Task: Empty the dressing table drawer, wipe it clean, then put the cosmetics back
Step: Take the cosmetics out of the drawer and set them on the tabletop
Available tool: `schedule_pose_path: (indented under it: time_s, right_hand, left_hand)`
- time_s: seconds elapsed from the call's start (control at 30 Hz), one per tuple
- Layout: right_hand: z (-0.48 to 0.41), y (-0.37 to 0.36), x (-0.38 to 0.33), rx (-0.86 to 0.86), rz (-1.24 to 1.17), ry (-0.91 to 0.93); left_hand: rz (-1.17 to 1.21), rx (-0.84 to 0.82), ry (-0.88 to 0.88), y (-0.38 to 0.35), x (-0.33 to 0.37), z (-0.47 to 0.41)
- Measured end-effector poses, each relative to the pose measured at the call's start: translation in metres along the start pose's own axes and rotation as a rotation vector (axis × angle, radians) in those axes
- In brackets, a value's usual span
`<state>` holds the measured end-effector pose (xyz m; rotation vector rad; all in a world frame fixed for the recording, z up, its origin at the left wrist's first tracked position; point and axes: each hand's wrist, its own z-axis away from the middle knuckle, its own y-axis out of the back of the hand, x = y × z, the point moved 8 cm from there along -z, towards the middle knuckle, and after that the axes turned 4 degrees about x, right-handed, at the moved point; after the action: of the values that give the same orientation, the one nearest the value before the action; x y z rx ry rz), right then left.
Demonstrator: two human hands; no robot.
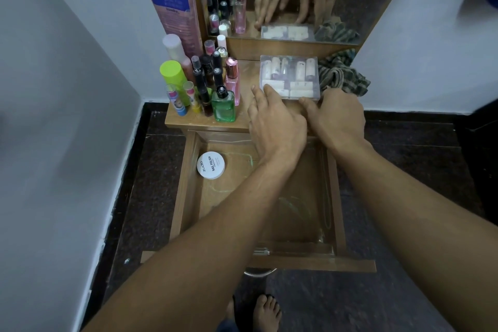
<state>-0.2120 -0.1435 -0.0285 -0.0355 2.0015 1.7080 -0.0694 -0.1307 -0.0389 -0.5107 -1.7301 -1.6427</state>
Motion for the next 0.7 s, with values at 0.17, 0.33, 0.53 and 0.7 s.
schedule_pose_path:
  time_s: [0.17, 0.33, 0.53, 0.7]
  right_hand:
    - [0.048, 0.016, -0.006, 0.106, -0.098, -0.026]
    - [0.118, -0.048, -0.041, -0.187, -0.152, 0.147]
    - [0.134, -0.109, -0.094, -0.436, -0.077, 0.245]
    - [0.124, -0.139, -0.113, -0.491, 0.042, 0.310]
  left_hand:
    - [0.200, 0.153, -0.039, 0.025, -0.022, 0.042]
    - [0.261, 0.284, 0.292, 0.040, -0.118, 0.075]
    - [0.326, 0.347, 0.554, 0.053, -0.177, 0.092]
    - [0.418, 0.427, 0.593, 0.060, -0.179, 0.091]
